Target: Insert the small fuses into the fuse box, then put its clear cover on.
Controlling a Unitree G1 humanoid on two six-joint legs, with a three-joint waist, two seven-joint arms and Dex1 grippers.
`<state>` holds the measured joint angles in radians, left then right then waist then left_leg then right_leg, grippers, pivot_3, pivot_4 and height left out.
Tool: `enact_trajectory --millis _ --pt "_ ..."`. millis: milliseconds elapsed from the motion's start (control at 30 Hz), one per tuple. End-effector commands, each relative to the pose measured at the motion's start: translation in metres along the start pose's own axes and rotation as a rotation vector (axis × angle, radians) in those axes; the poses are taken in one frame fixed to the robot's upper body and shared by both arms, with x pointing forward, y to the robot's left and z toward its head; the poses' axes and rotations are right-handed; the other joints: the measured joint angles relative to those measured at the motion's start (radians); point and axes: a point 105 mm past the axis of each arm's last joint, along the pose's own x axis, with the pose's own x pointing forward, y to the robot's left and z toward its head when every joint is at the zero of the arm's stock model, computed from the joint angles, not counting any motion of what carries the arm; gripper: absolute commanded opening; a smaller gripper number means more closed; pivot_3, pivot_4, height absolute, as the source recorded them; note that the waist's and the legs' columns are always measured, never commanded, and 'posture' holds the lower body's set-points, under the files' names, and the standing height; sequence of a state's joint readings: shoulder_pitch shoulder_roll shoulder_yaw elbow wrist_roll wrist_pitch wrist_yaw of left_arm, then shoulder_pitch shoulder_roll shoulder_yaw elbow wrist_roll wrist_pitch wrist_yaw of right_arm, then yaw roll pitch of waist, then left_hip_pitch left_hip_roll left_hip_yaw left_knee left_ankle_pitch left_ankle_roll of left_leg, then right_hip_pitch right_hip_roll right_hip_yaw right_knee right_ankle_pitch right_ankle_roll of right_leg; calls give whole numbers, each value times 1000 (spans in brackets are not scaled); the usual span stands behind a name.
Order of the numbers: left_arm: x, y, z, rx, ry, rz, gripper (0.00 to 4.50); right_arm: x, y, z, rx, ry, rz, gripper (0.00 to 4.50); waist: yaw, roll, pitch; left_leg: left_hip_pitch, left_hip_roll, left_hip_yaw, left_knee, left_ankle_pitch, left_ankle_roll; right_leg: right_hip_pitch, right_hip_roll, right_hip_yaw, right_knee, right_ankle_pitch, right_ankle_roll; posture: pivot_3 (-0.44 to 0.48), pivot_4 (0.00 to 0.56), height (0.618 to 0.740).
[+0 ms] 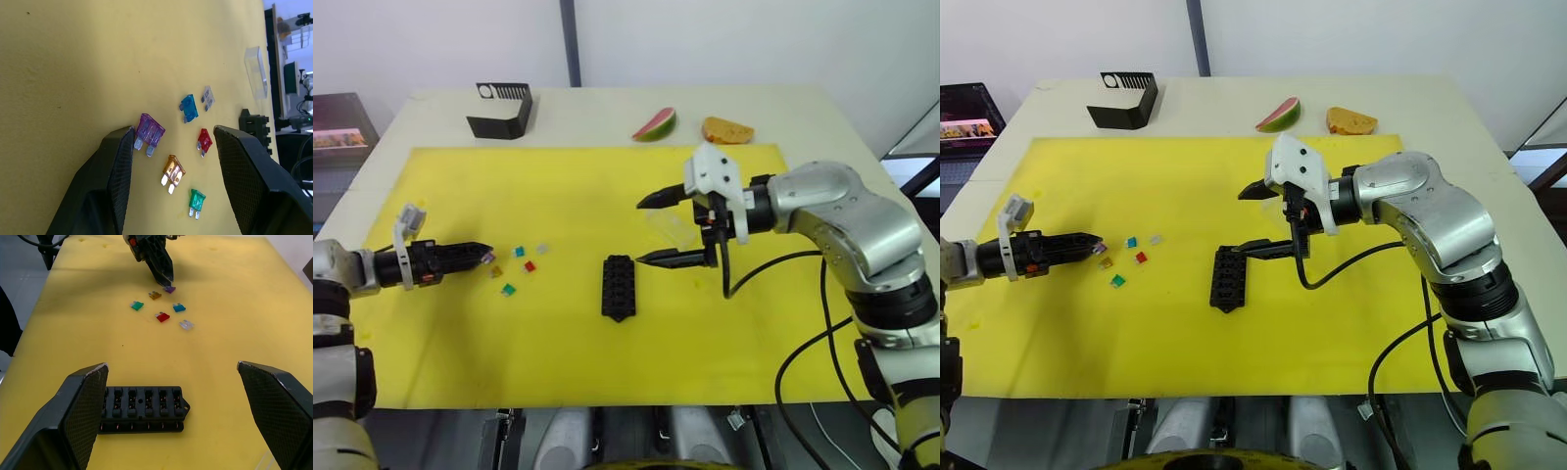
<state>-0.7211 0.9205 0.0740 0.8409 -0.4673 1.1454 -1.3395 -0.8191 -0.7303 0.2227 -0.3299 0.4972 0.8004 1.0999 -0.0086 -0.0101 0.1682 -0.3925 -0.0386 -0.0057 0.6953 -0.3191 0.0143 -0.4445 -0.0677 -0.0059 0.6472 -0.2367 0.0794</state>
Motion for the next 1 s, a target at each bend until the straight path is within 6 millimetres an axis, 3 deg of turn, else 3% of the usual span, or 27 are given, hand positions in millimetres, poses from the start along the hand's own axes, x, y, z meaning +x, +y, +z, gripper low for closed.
enact_trajectory --millis 33,167,267,600,667,1000 --pt "3 -4 2 30 1 -13 2708 -5 2 12 -49 -26 -12 4500 0 0 0 0 0 0 0 0 0 0 0 0 0 0 0 0 150 740" --pt "5 -1 0 26 4 -13 2708 -5 3 11 -49 -25 -13 4500 1 0 0 0 0 0 0 0 0 0 0 0 0 0 0 0 150 740" --pt "6 3 -1 26 -3 5 1903 -6 3 12 -51 -23 -15 4500 1 0 0 0 0 0 0 0 0 0 0 0 0 0 0 0 150 740" --pt "-1 13 -3 25 -17 48 1903 -6 2 11 -52 -18 -17 4500 -1 0 0 0 0 0 0 0 0 0 -1 0 0 0 0 0 150 740" --pt "-2 15 -3 26 -25 59 1347 -6 3 10 -51 -16 -15 4500 -2 0 0 0 0 0 0 0 0 0 -1 0 0 0 0 0 150 740" --pt "-3 20 -6 26 -25 72 1347 -6 4 9 -50 -19 -13 4500 -3 0 0 0 0 0 0 0 1 0 -1 0 0 0 0 0 150 740"
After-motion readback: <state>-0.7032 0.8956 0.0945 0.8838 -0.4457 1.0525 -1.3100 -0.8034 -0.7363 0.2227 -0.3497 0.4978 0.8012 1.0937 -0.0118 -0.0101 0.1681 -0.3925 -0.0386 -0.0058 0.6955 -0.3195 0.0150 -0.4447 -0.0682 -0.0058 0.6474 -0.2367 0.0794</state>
